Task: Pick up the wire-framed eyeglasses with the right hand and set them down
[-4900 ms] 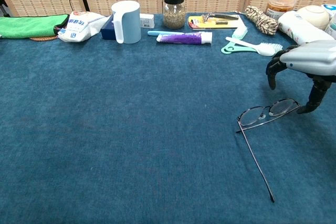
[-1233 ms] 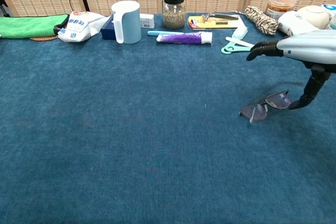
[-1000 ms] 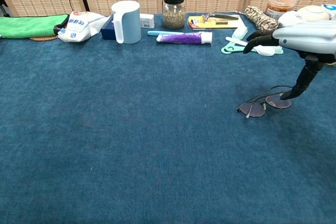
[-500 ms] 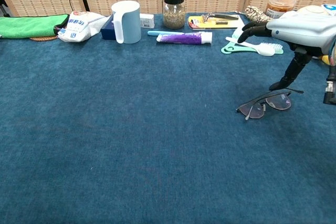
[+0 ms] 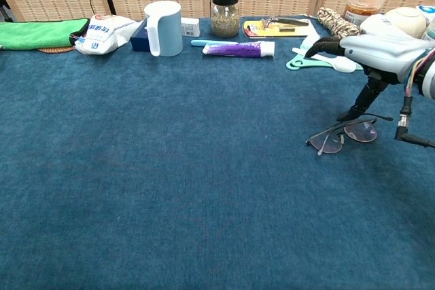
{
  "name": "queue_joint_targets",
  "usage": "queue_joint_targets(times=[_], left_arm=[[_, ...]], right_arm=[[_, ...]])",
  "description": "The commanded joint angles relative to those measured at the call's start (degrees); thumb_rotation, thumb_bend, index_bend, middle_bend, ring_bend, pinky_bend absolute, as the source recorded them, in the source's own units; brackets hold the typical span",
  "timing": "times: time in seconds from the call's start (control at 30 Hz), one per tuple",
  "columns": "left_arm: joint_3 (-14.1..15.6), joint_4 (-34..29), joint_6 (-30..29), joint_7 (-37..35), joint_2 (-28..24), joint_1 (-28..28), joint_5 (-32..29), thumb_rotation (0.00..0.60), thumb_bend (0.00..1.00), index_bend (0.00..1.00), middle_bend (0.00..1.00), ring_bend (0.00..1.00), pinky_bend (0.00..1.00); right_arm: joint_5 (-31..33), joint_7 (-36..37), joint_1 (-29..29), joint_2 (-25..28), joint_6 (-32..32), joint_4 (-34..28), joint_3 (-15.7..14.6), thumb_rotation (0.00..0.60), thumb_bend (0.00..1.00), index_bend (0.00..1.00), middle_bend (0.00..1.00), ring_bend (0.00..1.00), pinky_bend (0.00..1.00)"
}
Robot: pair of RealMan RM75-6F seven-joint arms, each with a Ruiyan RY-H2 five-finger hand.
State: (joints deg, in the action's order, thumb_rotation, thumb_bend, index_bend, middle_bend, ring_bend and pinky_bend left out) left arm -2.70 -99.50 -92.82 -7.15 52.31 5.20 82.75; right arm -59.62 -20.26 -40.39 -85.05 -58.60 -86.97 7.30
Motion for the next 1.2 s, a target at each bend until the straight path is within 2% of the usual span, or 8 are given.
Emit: queue_joint_targets(times=[0.03,0.83,1.0,1.2], left_arm=[[0.02,0.03,-0.02,-0.08,-0.06,0.05,-0.03,0.540,0.37,0.10,0.00,0.00,0.00],[0.06,0.18,-0.03,-0.43,-0.13,0.16,0.04,0.541,0.37,0.10,0.00,0.00,0.00],[-0.05,0.34,-0.35,-0.73,-0.22,0.30,0.00,0.542,0.37,0.10,0.00,0.00,0.00],[0.00,0.34,-0.41,-1.02,-0.19,0.41,0.04,0.540,0.37,0.10,0.00,0.00,0.00]], right_arm=[[0.16,0.53,0.18,-1.08,0.40,1.49,0.29,0.600,0.15,0.09,0.00,0.00,0.00],[0.63,1.81,1.56,-3.54,2.27,5.19,0.69,0.600,0.15,0.08,0.00,0.00,0.00],[-0.37,2.33,1.78,-2.69,1.53,3.92,1.29,0.600,0.15,0.07,0.00,0.00,0.00],[-2.33,2.46,2.23,1.45,0.19,-1.46,2.06,0.600,0.15,0.08,0.00,0.00,0.00]])
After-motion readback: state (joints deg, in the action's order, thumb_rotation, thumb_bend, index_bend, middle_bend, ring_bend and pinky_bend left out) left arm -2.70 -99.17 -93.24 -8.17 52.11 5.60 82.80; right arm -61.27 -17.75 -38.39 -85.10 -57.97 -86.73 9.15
